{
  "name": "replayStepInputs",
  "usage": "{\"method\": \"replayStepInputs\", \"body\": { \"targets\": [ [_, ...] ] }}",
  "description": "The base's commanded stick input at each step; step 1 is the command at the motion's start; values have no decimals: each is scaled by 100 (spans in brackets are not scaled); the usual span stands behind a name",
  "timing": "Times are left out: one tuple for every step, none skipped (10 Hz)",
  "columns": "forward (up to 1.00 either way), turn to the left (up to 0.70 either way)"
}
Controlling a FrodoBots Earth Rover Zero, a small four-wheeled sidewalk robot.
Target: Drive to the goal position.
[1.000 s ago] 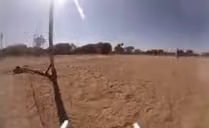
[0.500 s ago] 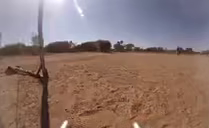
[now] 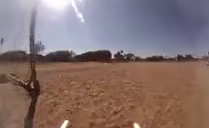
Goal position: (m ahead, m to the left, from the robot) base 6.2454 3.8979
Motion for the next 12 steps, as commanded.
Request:
{"method": "replayStepInputs", "body": {
  "targets": [
    [70, 0],
    [70, 0],
    [70, 0],
    [70, 0],
    [70, 0],
    [70, 0],
    [70, 0],
    [70, 0],
    [70, 0],
    [70, 0],
    [70, 11],
    [70, 23]
  ]
}}
